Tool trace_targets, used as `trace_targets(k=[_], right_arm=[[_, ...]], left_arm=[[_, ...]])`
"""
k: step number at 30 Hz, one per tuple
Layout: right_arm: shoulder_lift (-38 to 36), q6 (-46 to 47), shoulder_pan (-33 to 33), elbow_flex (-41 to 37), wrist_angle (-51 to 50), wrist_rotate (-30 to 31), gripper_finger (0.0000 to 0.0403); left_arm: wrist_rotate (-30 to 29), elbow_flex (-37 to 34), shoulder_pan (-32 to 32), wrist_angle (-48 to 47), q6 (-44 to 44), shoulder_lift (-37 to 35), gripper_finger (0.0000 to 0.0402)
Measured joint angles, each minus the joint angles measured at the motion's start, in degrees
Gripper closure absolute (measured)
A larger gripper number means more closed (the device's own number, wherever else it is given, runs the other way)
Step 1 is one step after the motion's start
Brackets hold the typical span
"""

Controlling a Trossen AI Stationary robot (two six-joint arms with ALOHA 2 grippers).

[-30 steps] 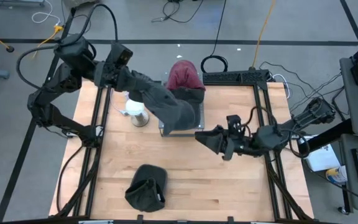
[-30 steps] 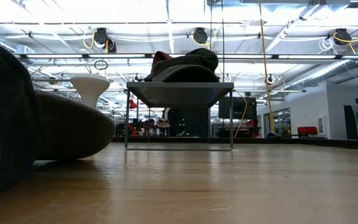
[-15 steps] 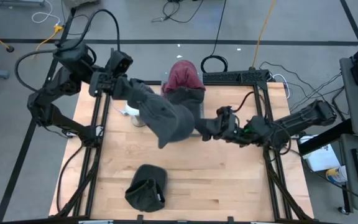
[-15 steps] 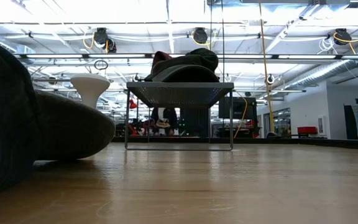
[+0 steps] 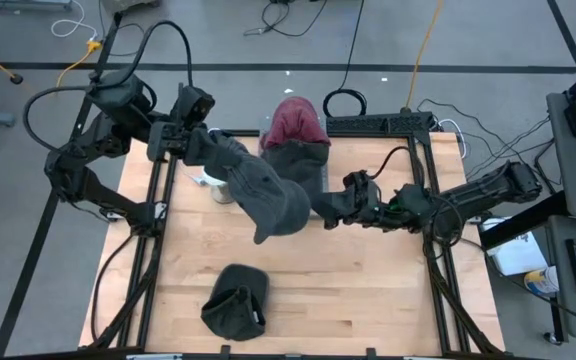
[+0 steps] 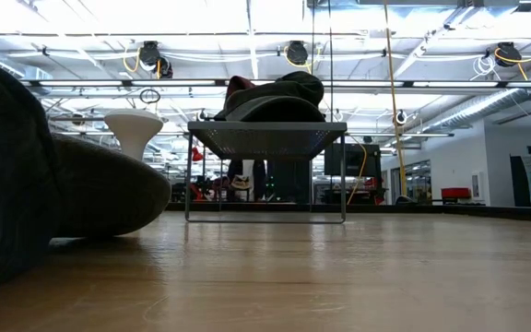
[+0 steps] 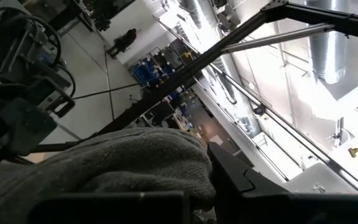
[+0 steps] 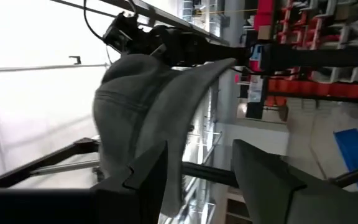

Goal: Pick & Place hat
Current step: Stack the right black cap on top of the black cap on the shelf

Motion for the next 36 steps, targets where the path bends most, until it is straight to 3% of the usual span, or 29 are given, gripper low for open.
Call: trace_targets(k=[20,25,32,36], right_arm=[[-0.07,0.39,0.02,0.02,3.62,-1.87,0.0239],[-0.07,-2.58,0.17,0.02,6.99,-4.59,0.0282],[-0.07,-5.18,1.62,0.02,7.82,-4.76,0.0385],[-0.16,-6.54,2.12,0.02,7.84,-4.74,0.0391]], left_arm=[[-3.06,-0.03,-4.39,-0.32,1.56,4.46,0.0378],[-3.0,-0.02,-4.15,-1.4,1.61,4.22,0.0379],[-2.84,-0.02,-3.85,-1.49,1.07,4.28,0.0379],[-2.48,-0.02,-3.85,-1.49,-1.21,4.31,0.0359]])
